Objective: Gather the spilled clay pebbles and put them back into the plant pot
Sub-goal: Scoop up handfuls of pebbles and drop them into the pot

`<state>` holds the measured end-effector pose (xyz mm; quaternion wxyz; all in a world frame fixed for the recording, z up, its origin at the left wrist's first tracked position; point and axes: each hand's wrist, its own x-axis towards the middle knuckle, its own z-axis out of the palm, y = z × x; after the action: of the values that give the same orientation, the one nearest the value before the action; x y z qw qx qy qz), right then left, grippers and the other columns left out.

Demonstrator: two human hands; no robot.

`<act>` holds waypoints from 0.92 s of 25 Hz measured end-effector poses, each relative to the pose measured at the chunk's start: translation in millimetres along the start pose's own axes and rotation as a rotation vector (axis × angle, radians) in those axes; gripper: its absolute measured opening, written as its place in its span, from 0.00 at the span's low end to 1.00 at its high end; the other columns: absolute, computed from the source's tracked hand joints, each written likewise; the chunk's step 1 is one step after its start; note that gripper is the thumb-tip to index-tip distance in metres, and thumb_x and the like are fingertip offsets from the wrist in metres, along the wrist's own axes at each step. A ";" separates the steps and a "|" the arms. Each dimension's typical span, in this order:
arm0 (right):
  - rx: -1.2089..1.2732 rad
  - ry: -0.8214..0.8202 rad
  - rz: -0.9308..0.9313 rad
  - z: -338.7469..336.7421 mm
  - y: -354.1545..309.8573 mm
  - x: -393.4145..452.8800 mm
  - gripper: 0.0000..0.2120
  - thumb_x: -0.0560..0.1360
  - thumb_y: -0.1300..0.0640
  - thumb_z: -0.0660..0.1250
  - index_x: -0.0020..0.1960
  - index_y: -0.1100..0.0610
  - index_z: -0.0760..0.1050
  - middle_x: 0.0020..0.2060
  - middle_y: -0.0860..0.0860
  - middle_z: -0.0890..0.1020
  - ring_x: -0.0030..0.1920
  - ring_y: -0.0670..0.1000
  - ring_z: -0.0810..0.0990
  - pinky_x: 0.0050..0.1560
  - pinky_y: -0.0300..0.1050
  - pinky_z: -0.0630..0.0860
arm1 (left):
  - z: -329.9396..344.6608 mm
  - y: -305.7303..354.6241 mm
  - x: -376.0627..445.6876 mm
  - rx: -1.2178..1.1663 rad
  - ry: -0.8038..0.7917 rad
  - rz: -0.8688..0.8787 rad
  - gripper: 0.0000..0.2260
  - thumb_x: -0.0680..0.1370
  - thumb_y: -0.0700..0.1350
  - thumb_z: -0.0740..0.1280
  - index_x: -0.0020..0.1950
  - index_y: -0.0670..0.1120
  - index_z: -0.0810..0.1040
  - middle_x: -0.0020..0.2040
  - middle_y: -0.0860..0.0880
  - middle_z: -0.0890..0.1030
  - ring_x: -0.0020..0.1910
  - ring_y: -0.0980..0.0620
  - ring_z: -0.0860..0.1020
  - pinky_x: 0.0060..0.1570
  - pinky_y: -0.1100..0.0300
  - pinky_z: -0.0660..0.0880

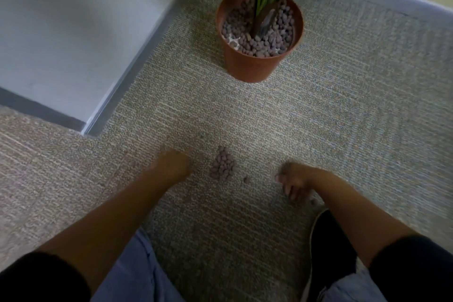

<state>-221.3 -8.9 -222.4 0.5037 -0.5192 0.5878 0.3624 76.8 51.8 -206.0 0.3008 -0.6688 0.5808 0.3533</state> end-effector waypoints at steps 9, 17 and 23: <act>-0.072 -0.366 0.288 -26.9 44.2 -9.4 0.35 0.76 0.32 0.43 0.47 0.57 0.78 0.55 0.62 0.81 0.53 0.58 0.81 0.44 0.41 0.72 | 33.3 9.0 -22.8 -0.233 -0.117 -0.132 0.18 0.77 0.44 0.64 0.63 0.35 0.73 0.62 0.40 0.78 0.55 0.45 0.81 0.54 0.57 0.77; 0.445 -0.300 -0.276 -6.7 -7.9 -8.6 0.25 0.76 0.34 0.50 0.55 0.48 0.78 0.50 0.43 0.84 0.53 0.47 0.83 0.48 0.42 0.77 | 30.3 50.7 -24.9 -0.491 -0.088 0.141 0.08 0.79 0.45 0.60 0.43 0.43 0.75 0.39 0.40 0.81 0.27 0.54 0.82 0.35 0.58 0.76; 0.154 -0.500 -0.205 34.3 -50.6 -11.4 0.24 0.80 0.40 0.48 0.64 0.53 0.72 0.66 0.54 0.75 0.53 0.50 0.78 0.46 0.37 0.71 | 64.1 20.9 -36.3 -0.201 -0.651 -0.090 0.19 0.76 0.56 0.65 0.36 0.40 0.74 0.29 0.45 0.80 0.32 0.49 0.77 0.34 0.60 0.75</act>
<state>-165.1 16.4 -214.3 0.7051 -0.4305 0.4156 0.3805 45.5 121.4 -212.5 0.4181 -0.5722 0.3866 0.5902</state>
